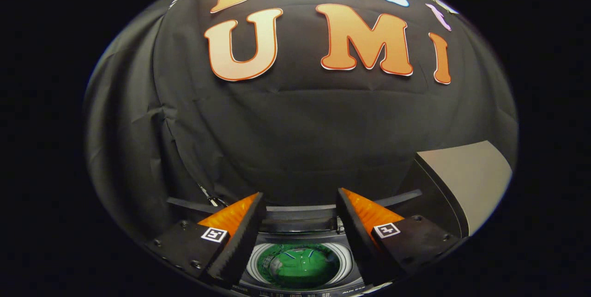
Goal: Put the clothes into the washing machine and then close the washing machine lid.
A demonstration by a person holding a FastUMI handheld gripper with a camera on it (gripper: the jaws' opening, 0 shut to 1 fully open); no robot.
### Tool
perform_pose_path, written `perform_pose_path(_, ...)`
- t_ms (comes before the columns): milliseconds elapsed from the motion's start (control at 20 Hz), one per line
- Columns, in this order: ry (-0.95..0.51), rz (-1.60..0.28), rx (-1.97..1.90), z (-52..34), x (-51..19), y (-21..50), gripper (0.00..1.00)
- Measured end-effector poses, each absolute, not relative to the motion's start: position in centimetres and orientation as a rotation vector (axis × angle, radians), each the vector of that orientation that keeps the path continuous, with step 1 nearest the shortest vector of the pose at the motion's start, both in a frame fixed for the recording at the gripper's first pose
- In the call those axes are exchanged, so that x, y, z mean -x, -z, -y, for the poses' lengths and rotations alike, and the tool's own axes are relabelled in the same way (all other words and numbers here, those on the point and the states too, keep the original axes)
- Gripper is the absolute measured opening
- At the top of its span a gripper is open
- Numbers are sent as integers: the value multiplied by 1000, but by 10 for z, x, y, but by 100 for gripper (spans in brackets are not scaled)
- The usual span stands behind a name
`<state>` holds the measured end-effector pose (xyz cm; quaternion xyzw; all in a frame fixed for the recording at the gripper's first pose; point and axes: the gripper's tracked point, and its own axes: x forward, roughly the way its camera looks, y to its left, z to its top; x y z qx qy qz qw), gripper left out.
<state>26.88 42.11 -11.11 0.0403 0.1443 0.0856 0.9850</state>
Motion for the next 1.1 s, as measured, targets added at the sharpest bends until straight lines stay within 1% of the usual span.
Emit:
perform_pose_path(500,-167,-245,-84,-418,-242,128,99)
perform_pose_path(600,-160,-274,-80,-414,-238,140,99)
perform_pose_path(850,-161,-399,-145,-412,-225,204,99)
perform_pose_path(1100,-159,-495,-144,-408,-214,249,98)
